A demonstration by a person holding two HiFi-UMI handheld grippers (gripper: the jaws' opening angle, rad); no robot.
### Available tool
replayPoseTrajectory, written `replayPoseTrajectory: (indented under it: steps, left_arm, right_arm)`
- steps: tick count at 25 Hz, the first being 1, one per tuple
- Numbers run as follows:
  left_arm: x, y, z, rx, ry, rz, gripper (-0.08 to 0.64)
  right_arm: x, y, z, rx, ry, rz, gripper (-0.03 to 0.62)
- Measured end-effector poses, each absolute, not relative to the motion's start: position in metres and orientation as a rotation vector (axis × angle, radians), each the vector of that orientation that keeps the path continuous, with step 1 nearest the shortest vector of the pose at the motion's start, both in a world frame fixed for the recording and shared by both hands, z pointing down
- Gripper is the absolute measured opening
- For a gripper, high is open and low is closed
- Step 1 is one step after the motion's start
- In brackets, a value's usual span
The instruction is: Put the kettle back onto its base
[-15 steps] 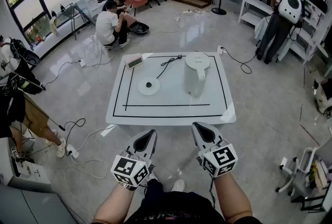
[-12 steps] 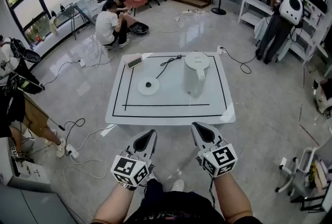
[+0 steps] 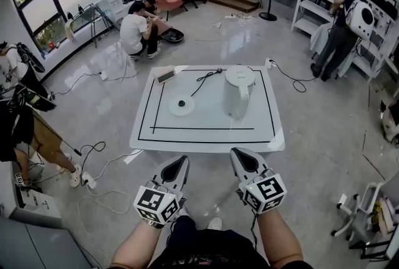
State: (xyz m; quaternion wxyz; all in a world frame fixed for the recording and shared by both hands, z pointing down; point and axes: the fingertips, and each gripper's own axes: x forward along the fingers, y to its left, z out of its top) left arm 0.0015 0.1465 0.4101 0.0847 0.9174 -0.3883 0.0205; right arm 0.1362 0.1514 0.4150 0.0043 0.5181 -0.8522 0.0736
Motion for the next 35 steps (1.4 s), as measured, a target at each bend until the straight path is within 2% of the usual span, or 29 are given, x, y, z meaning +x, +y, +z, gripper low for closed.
replayPoseTrajectory:
  steps: [20, 22, 23, 24, 25, 35]
  left_arm:
    - [-0.018, 0.063, 0.408, 2.734, -1.107, 0.038, 0.008]
    - [-0.022, 0.046, 0.407, 2.737, -1.090, 0.030, 0.065]
    - [-0.023, 0.036, 0.407, 2.742, -1.084, 0.030, 0.176]
    - [-0.025, 0.027, 0.407, 2.750, -1.082, 0.035, 0.314]
    - [-0.026, 0.017, 0.407, 2.760, -1.083, 0.046, 0.348]
    - [-0.038, -0.065, 0.418, 2.799, -0.934, 0.073, 0.362]
  right_arm:
    - [0.117, 0.076, 0.409, 1.656, -2.693, 0.268, 0.003]
    - [0.113, 0.062, 0.405, 1.679, -2.700, 0.258, 0.043]
    - [0.113, 0.055, 0.403, 1.705, -2.697, 0.246, 0.107]
    - [0.113, 0.046, 0.401, 1.741, -2.685, 0.232, 0.205]
    - [0.115, 0.037, 0.399, 1.782, -2.666, 0.218, 0.267]
    - [0.120, -0.037, 0.405, 2.015, -2.511, 0.270, 0.281]
